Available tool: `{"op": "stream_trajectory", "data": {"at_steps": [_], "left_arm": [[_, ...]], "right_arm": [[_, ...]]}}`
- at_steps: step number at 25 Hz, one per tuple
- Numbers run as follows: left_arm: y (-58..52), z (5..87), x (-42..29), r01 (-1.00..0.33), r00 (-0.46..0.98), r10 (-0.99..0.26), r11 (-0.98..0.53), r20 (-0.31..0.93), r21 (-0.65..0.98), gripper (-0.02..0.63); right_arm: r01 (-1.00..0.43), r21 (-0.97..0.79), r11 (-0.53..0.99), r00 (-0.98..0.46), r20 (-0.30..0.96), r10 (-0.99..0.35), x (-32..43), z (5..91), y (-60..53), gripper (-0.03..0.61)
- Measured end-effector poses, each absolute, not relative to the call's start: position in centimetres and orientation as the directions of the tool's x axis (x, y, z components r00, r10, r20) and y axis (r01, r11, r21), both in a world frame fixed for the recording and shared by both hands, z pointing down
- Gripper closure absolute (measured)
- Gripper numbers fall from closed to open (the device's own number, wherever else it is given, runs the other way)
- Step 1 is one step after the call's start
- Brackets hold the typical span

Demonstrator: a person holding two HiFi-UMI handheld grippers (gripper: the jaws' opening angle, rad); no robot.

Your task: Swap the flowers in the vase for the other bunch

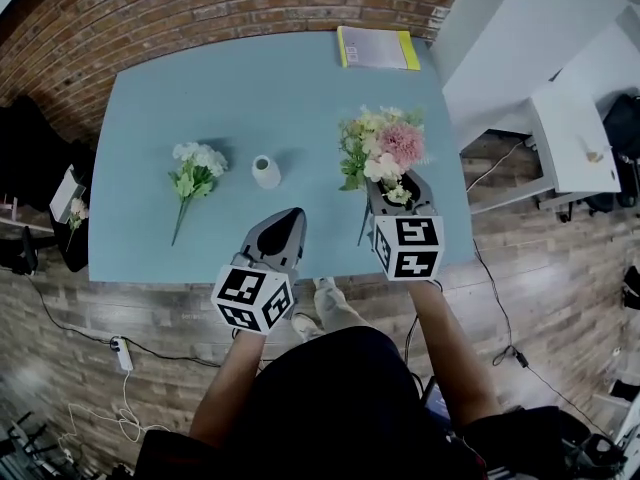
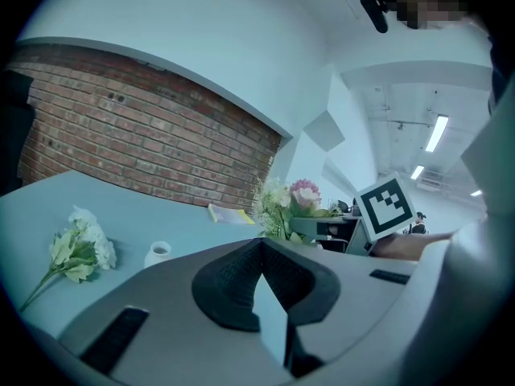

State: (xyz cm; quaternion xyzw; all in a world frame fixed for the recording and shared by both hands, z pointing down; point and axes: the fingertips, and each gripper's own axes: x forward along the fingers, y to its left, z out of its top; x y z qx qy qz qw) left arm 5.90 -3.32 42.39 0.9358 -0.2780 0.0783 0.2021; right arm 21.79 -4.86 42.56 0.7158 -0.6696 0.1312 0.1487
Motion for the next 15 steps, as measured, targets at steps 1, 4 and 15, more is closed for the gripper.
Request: {"op": "stream_trajectory", "data": {"at_steps": [1, 4, 15], "left_arm": [[-3.2, 42.5, 6.2, -0.549, 0.835, -0.484, -0.765, 0.262, 0.338, 0.611], [-3.0, 43.0, 6.9, -0.543, 0.839, -0.472, -0.767, 0.27, 0.343, 0.611], [-4.5, 44.5, 7.3, -0.558, 0.828, -0.47, -0.746, 0.307, 0.363, 0.611]], "right_arm": [[-0.997, 0.038, -0.064, 0.074, 0.396, -0.915, 22.1, 42.9, -4.7, 0.411], [-0.996, 0.041, -0.077, 0.087, 0.422, -0.903, 23.0, 44.1, -4.3, 0.416], [-0.994, 0.041, -0.098, 0.106, 0.49, -0.866, 24.6, 48.1, -5.2, 0.46]]}}
